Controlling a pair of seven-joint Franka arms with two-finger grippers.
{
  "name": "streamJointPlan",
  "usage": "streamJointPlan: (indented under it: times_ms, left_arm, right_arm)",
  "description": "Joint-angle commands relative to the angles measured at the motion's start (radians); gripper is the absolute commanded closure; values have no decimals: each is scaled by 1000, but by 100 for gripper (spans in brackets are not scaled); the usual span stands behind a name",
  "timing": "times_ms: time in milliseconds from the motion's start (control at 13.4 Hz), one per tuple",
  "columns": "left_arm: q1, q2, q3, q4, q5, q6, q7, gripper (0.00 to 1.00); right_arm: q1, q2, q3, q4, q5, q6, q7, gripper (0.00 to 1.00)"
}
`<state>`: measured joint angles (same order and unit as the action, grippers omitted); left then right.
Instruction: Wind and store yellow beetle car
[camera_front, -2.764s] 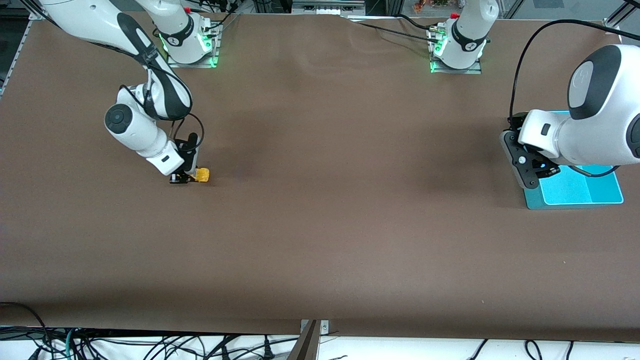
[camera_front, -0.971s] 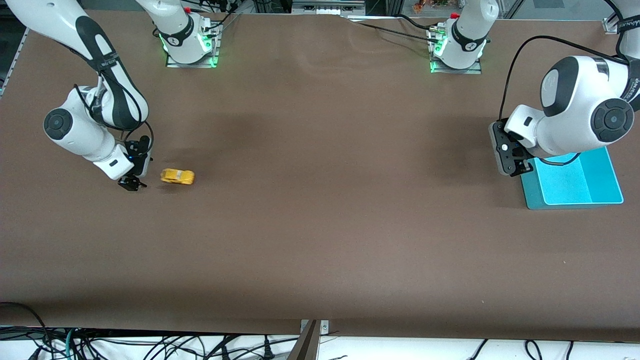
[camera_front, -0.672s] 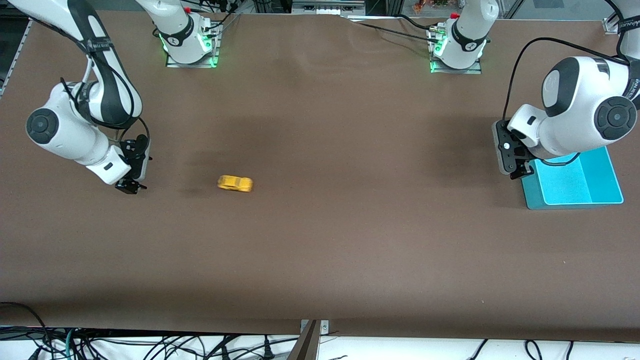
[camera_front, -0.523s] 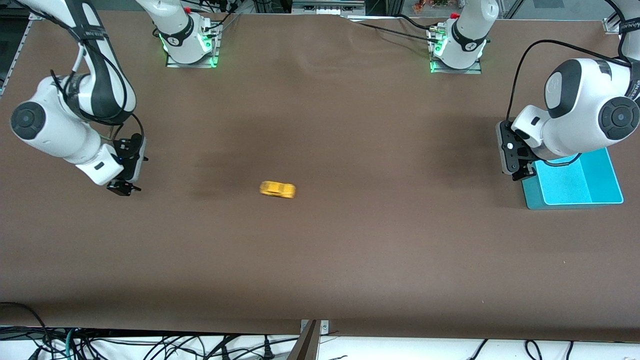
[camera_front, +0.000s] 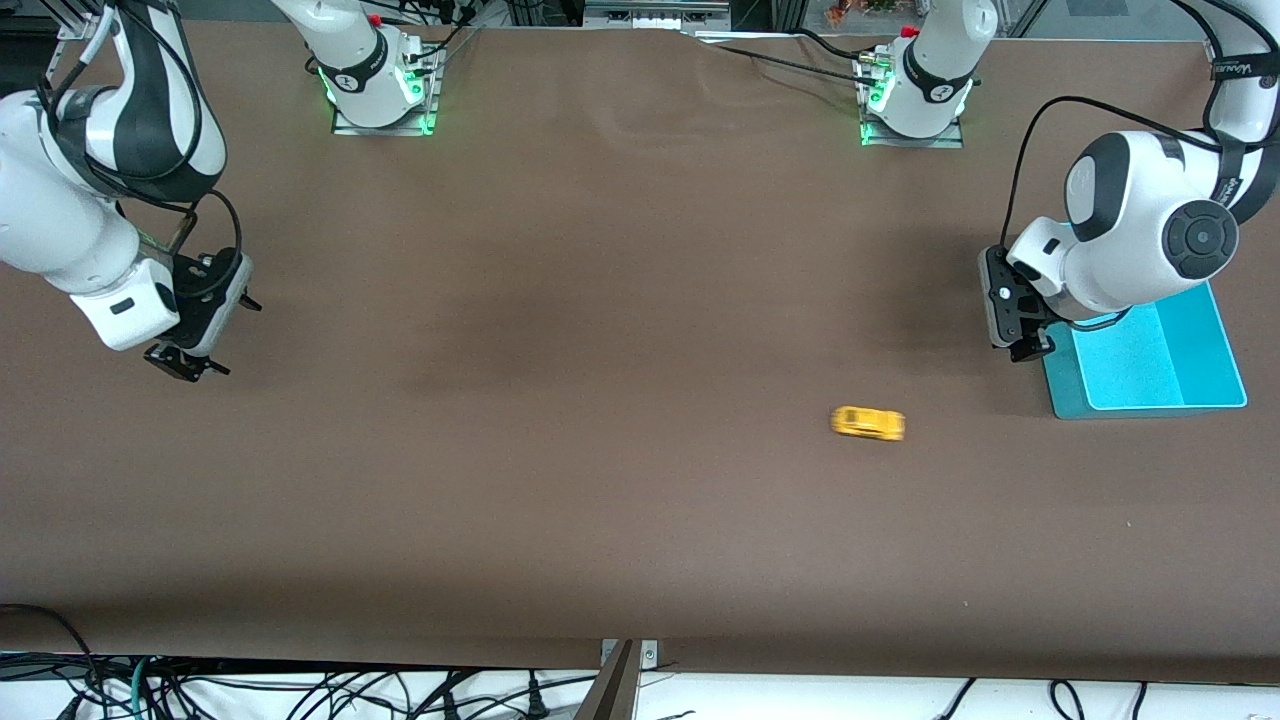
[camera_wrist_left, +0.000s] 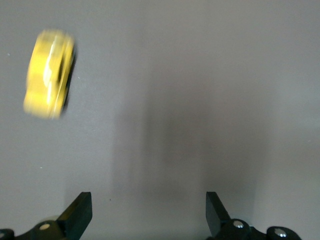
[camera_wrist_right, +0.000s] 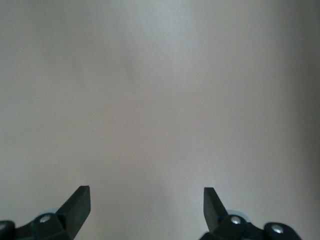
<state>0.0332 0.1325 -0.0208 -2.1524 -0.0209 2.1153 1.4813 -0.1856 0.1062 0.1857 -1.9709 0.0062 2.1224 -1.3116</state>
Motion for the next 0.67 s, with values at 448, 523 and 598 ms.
streamJointPlan:
  times_ms: [448, 523, 598]
  left_arm:
    - [108, 39, -8, -34, 9, 248, 123, 0]
    - [117, 67, -8, -18, 1, 264, 120, 0]
    - [120, 93, -8, 6, -1, 264, 120, 0]
  right_arm:
    - [-8, -14, 6, 9, 9, -35, 135, 0]
    - [-8, -16, 6, 9, 11, -35, 158, 0]
    - [-8, -19, 5, 9, 9, -36, 185, 0]
